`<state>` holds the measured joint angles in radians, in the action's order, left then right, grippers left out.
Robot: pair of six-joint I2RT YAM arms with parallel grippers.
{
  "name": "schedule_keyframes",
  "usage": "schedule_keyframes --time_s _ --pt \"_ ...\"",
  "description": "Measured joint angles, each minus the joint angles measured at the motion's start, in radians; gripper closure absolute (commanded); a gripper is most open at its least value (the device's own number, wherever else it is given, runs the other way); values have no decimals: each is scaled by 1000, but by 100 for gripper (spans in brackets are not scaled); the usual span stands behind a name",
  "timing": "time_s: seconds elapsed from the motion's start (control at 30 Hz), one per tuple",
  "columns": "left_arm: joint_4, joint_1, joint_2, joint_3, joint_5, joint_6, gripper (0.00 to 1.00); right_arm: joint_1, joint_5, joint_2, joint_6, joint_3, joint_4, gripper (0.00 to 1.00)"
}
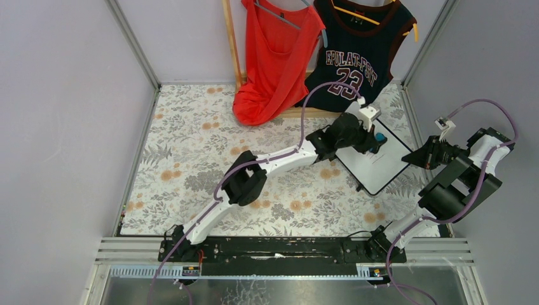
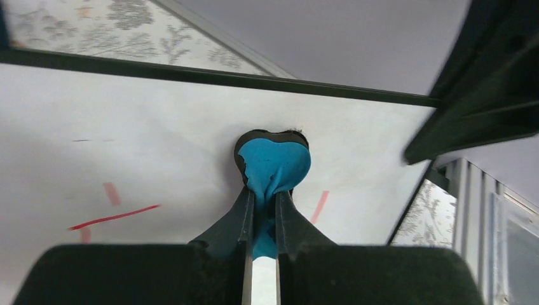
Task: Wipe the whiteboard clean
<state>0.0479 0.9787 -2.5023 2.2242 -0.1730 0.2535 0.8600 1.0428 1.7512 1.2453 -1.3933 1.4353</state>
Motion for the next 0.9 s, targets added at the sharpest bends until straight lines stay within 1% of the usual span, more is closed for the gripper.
schedule_keyframes --time_s 0.23,0.37,0.67,0.9 --pt "-5 -80 21 -32 11 -3 100 0 3 0 -9 2 0 100" --pt "-2 -90 26 -46 17 3 100 0 3 0 -13 2 1 100" --pt "24 -38 37 -83 85 7 100 4 -7 -3 -23 2 4 100" --pt "24 50 42 -97 106 11 100 6 -13 -4 -26 2 3 100"
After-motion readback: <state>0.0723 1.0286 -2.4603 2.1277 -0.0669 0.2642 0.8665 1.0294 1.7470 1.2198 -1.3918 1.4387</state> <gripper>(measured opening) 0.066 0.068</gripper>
